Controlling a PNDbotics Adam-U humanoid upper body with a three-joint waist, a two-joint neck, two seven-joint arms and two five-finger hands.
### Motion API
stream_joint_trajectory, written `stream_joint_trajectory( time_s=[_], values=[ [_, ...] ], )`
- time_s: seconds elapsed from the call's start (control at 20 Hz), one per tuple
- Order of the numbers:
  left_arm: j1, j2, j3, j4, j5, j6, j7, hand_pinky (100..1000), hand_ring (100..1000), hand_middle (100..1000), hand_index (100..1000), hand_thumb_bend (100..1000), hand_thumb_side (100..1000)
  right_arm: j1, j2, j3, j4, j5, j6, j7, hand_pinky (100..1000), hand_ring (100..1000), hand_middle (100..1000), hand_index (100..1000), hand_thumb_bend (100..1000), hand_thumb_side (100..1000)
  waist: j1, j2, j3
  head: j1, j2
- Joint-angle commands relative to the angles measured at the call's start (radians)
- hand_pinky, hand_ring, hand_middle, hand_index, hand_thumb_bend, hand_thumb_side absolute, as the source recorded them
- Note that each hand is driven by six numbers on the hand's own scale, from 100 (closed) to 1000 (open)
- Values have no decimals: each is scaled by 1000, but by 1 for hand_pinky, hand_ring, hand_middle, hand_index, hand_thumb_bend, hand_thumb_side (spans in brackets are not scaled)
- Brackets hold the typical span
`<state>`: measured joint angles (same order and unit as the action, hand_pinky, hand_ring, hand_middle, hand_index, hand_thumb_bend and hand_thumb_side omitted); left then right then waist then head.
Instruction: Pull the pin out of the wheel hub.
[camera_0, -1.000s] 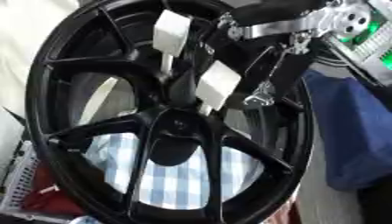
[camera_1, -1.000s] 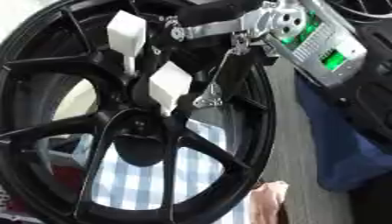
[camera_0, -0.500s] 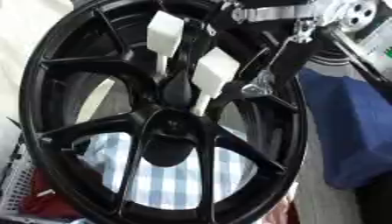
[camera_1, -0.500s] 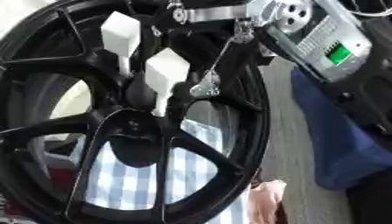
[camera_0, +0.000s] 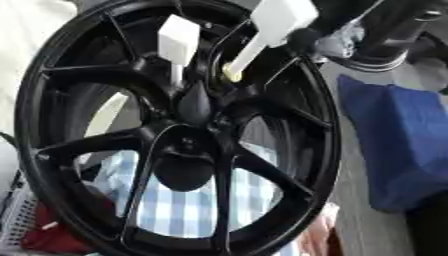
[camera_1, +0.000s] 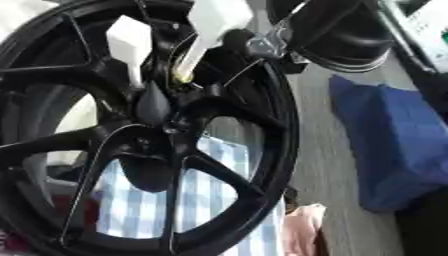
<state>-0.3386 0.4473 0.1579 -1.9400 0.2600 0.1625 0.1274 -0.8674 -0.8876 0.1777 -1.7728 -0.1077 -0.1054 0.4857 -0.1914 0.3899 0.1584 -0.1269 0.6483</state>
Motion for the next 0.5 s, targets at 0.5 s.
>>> stream_joint_trajectory(
  time_s=[0.5],
  values=[
    [0,2,29,-17,2,-7,27,778,747,713,762,161,870,512,9,-423,82,162,78,-453,817,658,536,607,321,100,57,-7,-54,60,-37]
  ],
)
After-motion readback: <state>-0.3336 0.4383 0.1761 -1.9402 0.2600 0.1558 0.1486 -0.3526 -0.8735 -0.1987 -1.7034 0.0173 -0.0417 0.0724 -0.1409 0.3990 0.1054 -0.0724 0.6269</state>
